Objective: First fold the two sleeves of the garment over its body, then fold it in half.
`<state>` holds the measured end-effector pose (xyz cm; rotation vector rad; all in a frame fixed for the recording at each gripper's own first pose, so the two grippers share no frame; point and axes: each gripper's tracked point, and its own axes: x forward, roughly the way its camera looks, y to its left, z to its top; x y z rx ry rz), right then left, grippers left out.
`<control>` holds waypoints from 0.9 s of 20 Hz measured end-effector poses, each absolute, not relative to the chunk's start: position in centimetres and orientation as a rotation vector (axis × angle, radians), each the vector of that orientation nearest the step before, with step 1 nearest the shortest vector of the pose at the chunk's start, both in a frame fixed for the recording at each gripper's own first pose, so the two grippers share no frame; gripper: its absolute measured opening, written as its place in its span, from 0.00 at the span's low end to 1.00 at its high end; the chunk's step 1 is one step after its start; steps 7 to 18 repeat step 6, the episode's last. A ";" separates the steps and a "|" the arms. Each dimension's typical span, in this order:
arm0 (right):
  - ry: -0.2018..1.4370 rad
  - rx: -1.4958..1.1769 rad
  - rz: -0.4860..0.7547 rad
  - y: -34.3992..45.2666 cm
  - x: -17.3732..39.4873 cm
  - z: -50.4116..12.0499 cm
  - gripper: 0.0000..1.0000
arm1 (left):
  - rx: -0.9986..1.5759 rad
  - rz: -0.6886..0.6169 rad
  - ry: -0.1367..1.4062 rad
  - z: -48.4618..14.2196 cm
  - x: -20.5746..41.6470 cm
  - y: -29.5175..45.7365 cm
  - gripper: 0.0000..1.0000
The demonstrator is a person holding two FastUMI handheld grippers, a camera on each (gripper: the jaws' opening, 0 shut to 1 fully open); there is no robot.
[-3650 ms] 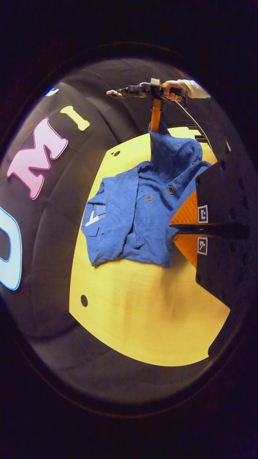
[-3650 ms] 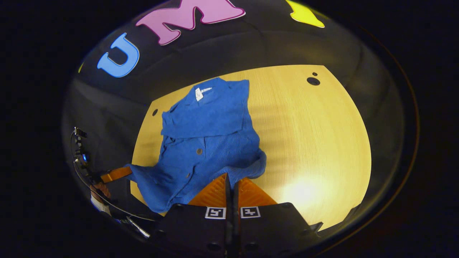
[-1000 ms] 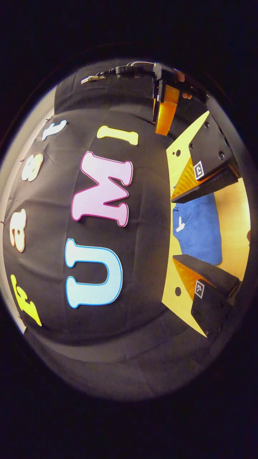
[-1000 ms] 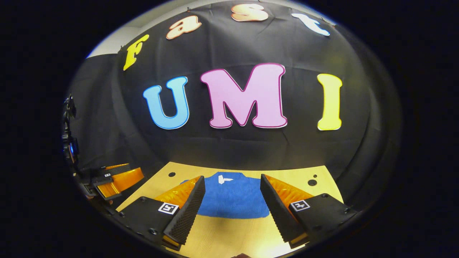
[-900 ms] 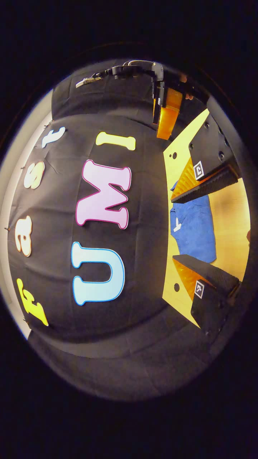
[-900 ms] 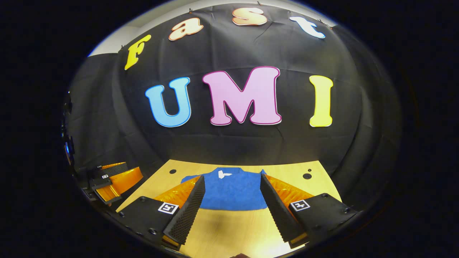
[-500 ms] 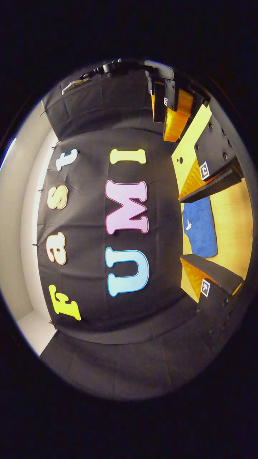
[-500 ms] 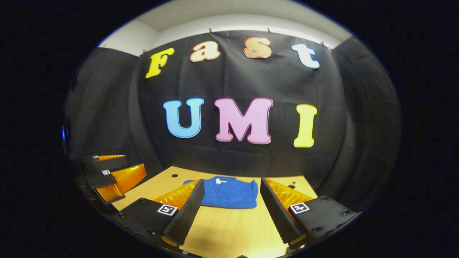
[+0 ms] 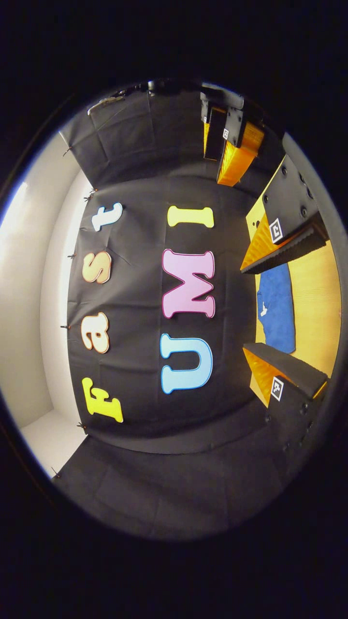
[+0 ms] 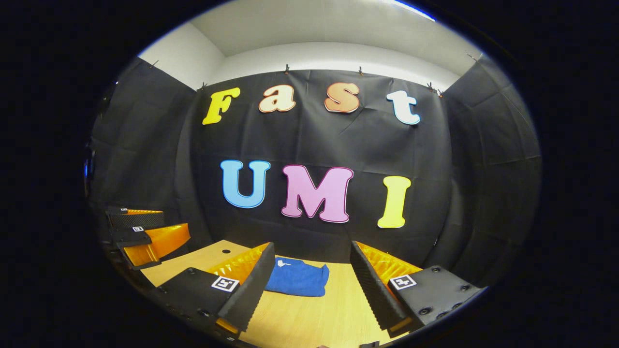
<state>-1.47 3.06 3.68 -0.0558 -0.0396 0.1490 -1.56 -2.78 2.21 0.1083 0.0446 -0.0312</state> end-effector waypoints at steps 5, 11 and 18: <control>-0.063 -0.073 0.185 3.7 -1.7 4.6 0.91 | 0.088 -0.030 0.042 2.3 -2.4 -3.7 0.82; -0.068 -0.071 0.197 4.0 -1.9 4.6 0.92 | 0.083 -0.025 0.044 2.3 -2.5 -3.6 0.82; -0.068 -0.071 0.197 4.0 -1.9 4.6 0.92 | 0.083 -0.025 0.044 2.3 -2.5 -3.6 0.82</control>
